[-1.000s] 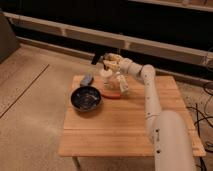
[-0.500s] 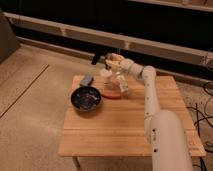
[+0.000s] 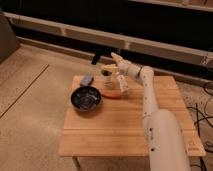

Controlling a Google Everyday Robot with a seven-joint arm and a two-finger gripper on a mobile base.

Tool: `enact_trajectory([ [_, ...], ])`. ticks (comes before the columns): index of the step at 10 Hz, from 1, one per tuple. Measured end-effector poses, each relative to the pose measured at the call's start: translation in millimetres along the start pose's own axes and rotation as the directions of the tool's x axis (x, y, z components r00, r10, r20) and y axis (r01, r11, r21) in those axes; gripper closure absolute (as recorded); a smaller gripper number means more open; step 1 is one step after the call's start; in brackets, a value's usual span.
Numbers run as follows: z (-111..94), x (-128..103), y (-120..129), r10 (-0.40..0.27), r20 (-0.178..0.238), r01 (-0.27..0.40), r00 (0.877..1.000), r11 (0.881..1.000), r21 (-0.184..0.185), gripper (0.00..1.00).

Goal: Place the eraser in the ceramic cup

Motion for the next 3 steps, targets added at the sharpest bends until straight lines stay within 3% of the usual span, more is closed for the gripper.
enact_trajectory([
  [3, 0.1, 2.8, -1.3, 0.0, -0.014, 0.0, 1.0, 1.0, -0.001, 0.2],
])
